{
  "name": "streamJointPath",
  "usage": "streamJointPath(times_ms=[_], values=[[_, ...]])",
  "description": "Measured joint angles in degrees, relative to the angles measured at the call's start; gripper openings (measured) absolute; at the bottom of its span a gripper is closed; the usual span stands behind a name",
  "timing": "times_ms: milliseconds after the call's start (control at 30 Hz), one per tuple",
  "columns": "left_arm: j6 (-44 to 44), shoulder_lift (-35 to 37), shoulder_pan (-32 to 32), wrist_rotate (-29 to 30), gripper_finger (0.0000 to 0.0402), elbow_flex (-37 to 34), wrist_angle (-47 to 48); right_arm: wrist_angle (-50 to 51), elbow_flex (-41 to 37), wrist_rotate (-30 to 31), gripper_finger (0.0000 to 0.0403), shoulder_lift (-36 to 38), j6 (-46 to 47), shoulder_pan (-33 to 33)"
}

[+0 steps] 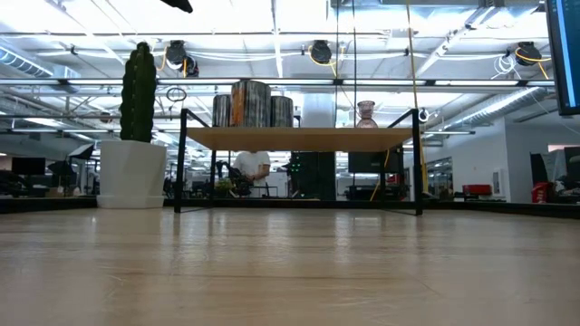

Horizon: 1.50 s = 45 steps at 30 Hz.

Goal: Pick & Place candle stick holders
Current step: Put the pink glass candle holder on the shelf

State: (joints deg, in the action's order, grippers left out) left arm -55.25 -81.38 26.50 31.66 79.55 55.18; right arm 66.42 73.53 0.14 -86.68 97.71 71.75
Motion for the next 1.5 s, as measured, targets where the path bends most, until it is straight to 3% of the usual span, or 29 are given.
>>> streamJointPath(times_ms=[767,1500], values=[[0.97,0.0,0.0,0.0,0.0195,0.0,0.02,-5.79,-8.54,0.0,0.0212,-0.1,0.7,-1.6],[1.54,0.0,0.0,-0.02,0.0195,0.0,0.05,-21.42,-14.4,0.07,0.0212,0.01,0.88,-1.66]])
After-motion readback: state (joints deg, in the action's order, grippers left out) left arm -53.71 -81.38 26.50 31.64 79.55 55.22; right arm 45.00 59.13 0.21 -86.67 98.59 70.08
